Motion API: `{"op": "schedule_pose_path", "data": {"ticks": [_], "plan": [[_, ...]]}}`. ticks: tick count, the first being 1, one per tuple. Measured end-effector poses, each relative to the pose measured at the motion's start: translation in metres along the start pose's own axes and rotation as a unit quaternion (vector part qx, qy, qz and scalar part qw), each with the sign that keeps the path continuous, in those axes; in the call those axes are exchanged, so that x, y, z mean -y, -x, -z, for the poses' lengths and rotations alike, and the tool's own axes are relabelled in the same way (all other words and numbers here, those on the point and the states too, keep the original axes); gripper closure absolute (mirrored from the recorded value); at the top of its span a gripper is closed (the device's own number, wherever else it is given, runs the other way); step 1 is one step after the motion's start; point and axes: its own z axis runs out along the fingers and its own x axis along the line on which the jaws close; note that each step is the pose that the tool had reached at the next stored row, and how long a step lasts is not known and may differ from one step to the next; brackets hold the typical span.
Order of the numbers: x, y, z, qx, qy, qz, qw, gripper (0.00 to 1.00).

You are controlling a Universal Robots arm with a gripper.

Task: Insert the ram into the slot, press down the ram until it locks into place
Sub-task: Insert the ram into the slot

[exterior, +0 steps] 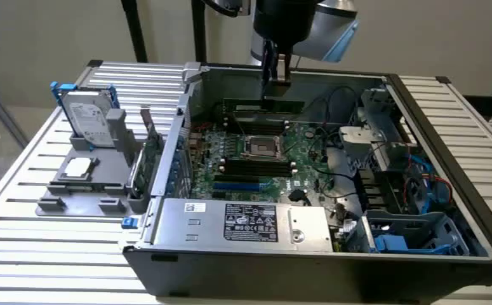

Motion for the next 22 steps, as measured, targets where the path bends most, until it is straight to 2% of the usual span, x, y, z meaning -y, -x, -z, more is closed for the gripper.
{"op": "schedule_pose_path", "data": {"ticks": [13,22], "plan": [[0.0003,0.0,-0.001,-0.0002,0.0001,0.0,1.0,0.87],[0.0041,0.005,-0.0154,-0.0007,0.0,-0.003,1.0,0.87]]}}
